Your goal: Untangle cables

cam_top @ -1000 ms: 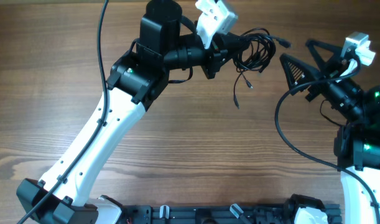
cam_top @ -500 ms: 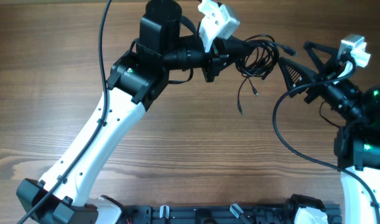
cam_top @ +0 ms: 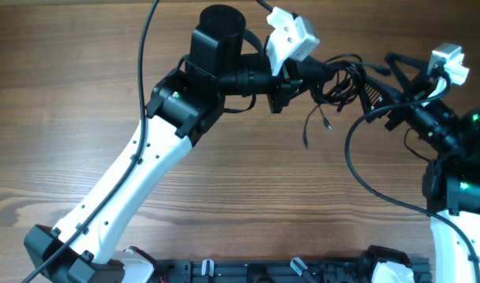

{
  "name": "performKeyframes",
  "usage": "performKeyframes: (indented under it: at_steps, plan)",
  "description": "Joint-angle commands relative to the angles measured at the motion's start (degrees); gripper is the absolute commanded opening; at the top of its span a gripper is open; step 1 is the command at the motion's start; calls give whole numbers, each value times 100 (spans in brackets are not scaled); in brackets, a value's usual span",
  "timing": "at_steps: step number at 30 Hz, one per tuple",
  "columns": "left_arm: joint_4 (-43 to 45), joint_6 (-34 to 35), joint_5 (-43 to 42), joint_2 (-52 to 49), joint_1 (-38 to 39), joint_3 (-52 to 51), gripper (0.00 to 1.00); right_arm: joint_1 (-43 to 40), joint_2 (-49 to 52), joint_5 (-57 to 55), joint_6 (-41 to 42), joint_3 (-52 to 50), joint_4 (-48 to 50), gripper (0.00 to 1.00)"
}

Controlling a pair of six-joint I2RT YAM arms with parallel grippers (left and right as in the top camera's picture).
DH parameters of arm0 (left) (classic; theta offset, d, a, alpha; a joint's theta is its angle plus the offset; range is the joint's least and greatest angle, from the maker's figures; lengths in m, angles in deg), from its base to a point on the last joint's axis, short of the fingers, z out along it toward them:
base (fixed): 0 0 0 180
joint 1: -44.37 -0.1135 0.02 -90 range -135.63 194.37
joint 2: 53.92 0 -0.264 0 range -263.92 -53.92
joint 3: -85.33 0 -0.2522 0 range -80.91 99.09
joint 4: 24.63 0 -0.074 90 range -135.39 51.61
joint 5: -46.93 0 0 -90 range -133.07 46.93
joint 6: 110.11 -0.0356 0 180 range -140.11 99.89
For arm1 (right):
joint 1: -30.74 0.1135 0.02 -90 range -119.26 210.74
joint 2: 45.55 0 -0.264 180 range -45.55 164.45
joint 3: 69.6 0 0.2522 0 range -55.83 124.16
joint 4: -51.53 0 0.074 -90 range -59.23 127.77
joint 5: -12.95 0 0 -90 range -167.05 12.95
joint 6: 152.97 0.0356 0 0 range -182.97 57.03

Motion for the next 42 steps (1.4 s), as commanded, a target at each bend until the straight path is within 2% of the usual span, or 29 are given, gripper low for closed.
performKeyframes:
  at_steps: [1, 8, 19, 22, 29, 42]
  plan:
    - [31, -87, -286, 136, 26, 37, 4, 13, 48, -282, -116, 107, 13, 97]
    - [-50, -87, -208, 136, 13, 37, 4, 13, 48, -485, -96, 107, 24, 97]
    - [-291, -92, 1851, 136, 15, 37, 4, 13, 42, 225, -114, 107, 13, 99]
    - [-289, -260, 1871, 136, 15, 37, 4, 13, 42, 382, -111, 107, 13, 99]
    - [-280, -190, 1943, 136, 48, 39, 4, 13, 44, 866, -116, 107, 76, 98]
    - [-96, -262, 1928, 136, 599, 39, 4, 13, 50, 874, -417, 107, 68, 97]
